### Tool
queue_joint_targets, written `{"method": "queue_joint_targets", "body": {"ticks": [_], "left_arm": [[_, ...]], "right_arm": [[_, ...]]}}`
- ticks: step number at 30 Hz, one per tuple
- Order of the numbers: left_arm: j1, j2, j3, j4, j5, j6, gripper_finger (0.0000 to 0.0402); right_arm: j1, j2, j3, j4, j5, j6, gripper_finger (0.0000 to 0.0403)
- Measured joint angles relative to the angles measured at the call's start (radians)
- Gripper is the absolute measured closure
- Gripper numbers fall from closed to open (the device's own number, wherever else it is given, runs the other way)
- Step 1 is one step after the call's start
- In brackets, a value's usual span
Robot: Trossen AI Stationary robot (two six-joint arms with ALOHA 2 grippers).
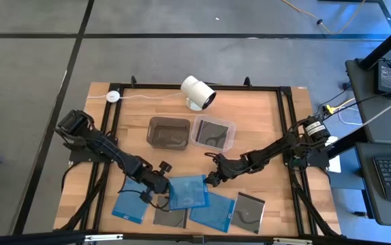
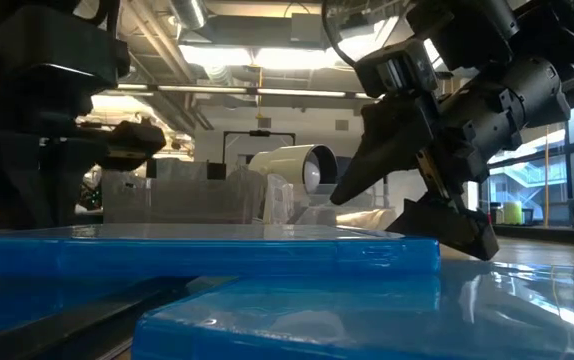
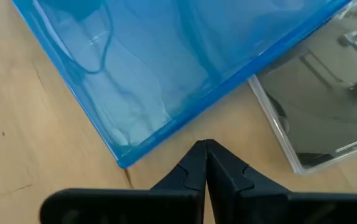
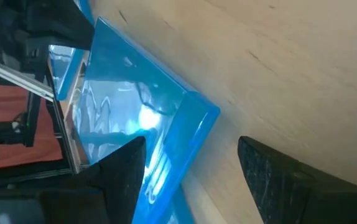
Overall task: Pick & place jewel cases by type
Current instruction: Put the middle blue cd case into the black bin
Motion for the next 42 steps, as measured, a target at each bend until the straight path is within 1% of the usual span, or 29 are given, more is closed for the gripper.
{"method": "queue_joint_targets", "body": {"ticks": [4, 11, 19, 23, 30, 33, 37, 42], "left_arm": [[0.006, 0.007, 0.0, 0.021, -0.028, 0.015, 0.0399], [0.011, 0.009, -0.006, 0.114, -0.078, 0.144, 0.0399], [0.044, 0.011, -0.006, 0.123, -0.08, 0.142, 0.0397], [0.057, 0.011, -0.006, 0.123, -0.075, 0.141, 0.0399], [0.063, 0.011, -0.006, 0.122, -0.081, 0.143, 0.0397], [0.062, 0.01, -0.006, 0.12, -0.101, 0.149, 0.0399], [0.063, 0.01, -0.006, 0.109, -0.127, 0.149, 0.0395], [0.062, 0.01, -0.006, 0.107, -0.135, 0.149, 0.0398]], "right_arm": [[0.0, 0.0, 0.0, 0.002, -0.001, 0.008, 0.0144], [0.0, 0.0, 0.0, 0.006, -0.009, 0.018, 0.0144], [0.0, 0.0, 0.0, 0.011, -0.042, 0.006, 0.0148], [0.0, 0.0, 0.0, 0.013, -0.073, -0.02, 0.017], [0.0, 0.0, -0.001, 0.031, -0.169, -0.092, 0.0237], [0.0, 0.0, -0.001, 0.054, -0.211, -0.125, 0.026], [0.0, 0.0, -0.001, 0.076, -0.265, -0.157, 0.0277], [0.0, 0.0, -0.001, 0.082, -0.296, -0.175, 0.0285]]}}
